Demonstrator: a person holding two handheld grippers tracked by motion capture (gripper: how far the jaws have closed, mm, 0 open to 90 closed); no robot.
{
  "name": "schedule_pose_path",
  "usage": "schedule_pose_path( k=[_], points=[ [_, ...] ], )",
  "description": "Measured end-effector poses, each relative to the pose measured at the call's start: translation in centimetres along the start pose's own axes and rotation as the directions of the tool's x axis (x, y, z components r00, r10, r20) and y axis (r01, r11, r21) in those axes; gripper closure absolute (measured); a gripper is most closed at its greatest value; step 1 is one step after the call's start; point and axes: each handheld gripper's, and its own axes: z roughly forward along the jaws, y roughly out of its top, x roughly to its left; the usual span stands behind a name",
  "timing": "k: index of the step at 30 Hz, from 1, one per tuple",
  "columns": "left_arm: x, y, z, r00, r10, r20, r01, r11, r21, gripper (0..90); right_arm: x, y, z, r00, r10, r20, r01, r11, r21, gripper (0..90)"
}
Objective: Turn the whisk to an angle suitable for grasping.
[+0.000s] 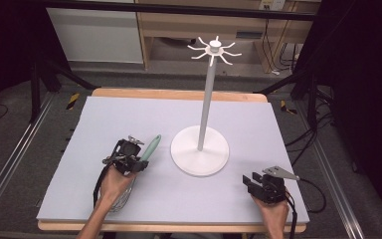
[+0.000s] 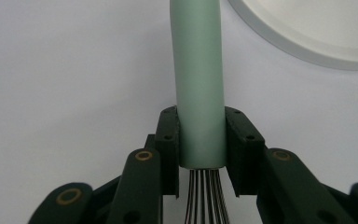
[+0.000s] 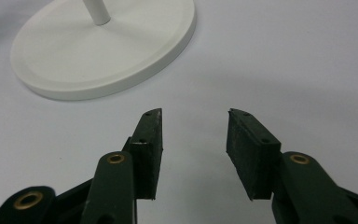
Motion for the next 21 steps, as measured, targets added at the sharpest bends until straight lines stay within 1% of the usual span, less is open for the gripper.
schedule_pose_path(
  k=[5,9,10,15,16,17,18,21],
  points=[
    [-0.1,-0.2,-1.1,0.9999,0.009,0.005,-0.009,0.9991,-0.041,68.6,0.0,0.0,-0.1,1.0000,0.002,0.000,-0.002,1.000,-0.001,56.3],
    [-0.2,-0.2,-1.8,0.9998,0.020,0.003,-0.019,0.9963,-0.084,68.6,0.0,0.0,0.0,1.0000,0.000,0.001,0.000,1.000,-0.001,56.5],
    [-0.3,-0.2,-2.0,0.9998,0.022,0.005,-0.021,0.9960,-0.087,68.6,0.0,0.0,0.0,1.0000,-0.002,0.000,0.002,1.000,-0.002,56.6],
    [-0.3,-0.2,-3.0,0.9997,0.024,-0.007,-0.025,0.9901,-0.138,68.6,0.0,0.0,-0.1,1.0000,0.003,-0.002,-0.003,1.000,-0.006,56.7],
    [-0.4,-0.2,-3.1,0.9999,0.017,-0.004,-0.017,0.9878,-0.155,68.6,0.0,0.0,-0.1,1.0000,0.000,-0.001,0.000,1.000,-0.006,56.8],
    [-0.4,-0.2,-3.6,0.9998,0.020,-0.004,-0.021,0.9852,-0.170,68.6,0.0,0.0,-0.1,1.0000,-0.001,-0.001,0.001,1.000,-0.007,56.9],
    [-0.4,-0.2,-3.6,0.9998,0.020,-0.004,-0.021,0.9852,-0.170,68.6,0.0,0.0,-0.1,1.0000,-0.001,-0.001,0.001,1.000,-0.007,56.9],
    [-0.4,-0.2,-4.4,0.9998,0.019,-0.004,-0.020,0.9777,-0.209,68.6,0.0,0.0,-0.1,1.0000,-0.005,-0.001,0.005,1.000,-0.008,57.0]
  ],
)
